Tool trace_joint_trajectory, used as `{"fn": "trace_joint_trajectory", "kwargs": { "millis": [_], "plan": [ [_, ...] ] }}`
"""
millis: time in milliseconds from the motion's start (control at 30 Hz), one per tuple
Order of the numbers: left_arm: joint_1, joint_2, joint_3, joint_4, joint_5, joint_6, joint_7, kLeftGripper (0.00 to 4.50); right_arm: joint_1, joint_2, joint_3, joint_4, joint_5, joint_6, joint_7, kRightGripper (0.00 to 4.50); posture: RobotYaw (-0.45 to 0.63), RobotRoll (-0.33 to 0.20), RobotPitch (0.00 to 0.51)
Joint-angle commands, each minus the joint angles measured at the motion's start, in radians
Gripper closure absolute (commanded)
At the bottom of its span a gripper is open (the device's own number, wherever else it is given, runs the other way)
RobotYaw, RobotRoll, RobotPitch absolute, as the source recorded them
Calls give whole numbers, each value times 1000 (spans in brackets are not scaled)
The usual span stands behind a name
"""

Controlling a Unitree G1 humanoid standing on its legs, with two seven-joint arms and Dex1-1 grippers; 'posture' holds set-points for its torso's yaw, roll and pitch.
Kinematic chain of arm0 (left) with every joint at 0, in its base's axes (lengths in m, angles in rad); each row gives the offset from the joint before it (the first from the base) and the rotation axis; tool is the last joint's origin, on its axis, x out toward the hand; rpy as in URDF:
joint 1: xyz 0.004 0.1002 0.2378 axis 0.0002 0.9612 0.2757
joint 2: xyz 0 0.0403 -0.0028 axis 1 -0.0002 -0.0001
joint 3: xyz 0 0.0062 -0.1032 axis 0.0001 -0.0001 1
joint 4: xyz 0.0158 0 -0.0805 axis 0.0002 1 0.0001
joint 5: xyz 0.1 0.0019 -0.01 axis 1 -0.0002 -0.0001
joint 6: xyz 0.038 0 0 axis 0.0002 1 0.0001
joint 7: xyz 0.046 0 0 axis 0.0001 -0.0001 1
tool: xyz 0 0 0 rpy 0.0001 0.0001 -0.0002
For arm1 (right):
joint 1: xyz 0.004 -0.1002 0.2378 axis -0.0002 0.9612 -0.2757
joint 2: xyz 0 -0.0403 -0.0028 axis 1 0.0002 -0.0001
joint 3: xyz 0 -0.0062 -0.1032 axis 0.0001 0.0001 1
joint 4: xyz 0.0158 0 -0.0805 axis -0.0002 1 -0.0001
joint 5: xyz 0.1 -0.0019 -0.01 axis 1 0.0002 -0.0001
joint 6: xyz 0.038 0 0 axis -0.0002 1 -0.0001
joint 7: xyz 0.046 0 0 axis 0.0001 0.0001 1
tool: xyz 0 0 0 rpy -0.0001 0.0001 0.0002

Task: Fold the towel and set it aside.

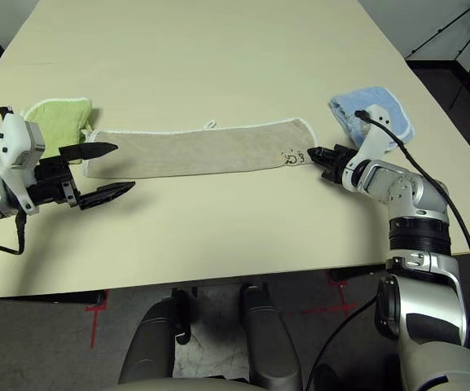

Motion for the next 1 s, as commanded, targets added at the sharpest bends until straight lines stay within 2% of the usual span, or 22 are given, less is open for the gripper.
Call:
{"fn": "trace_joint_trajectory", "kwargs": {
  "millis": [33,400,1000],
  "plan": [
    [4,2,-3,-8,1,-1,-1,0,17,-32,-13,24,-34,9,-37,4474,-134,0,218],
    [6,-3,-14,-3,7,-8,-3,0,-11,-49,-23,20,-25,8,-52,4474,-142,0,219],
    [18,3,-11,-8,8,-8,-3,0,-67,127,-120,-154,158,24,-63,4474,-129,0,215]
  ]
}}
